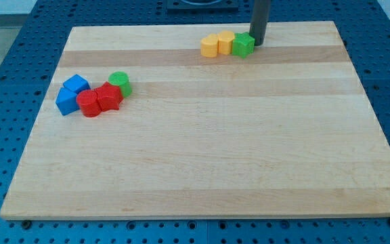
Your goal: Move the green star into the green circle
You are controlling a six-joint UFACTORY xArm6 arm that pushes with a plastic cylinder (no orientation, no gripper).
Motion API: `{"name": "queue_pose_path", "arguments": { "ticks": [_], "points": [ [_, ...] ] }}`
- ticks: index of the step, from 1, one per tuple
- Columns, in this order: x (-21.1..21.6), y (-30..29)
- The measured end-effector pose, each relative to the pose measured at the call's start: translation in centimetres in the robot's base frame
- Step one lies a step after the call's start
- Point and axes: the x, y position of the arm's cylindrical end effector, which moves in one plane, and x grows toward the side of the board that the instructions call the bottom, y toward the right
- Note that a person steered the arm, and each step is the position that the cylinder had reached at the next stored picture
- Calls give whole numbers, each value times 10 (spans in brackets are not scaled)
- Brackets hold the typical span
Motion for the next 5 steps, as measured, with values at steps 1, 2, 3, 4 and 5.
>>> {"name": "queue_pose_path", "arguments": {
  "ticks": [1, 2, 3, 4, 5],
  "points": [
    [9, -18],
    [15, -37],
    [15, -54],
    [15, -74],
    [15, -98]
  ]
}}
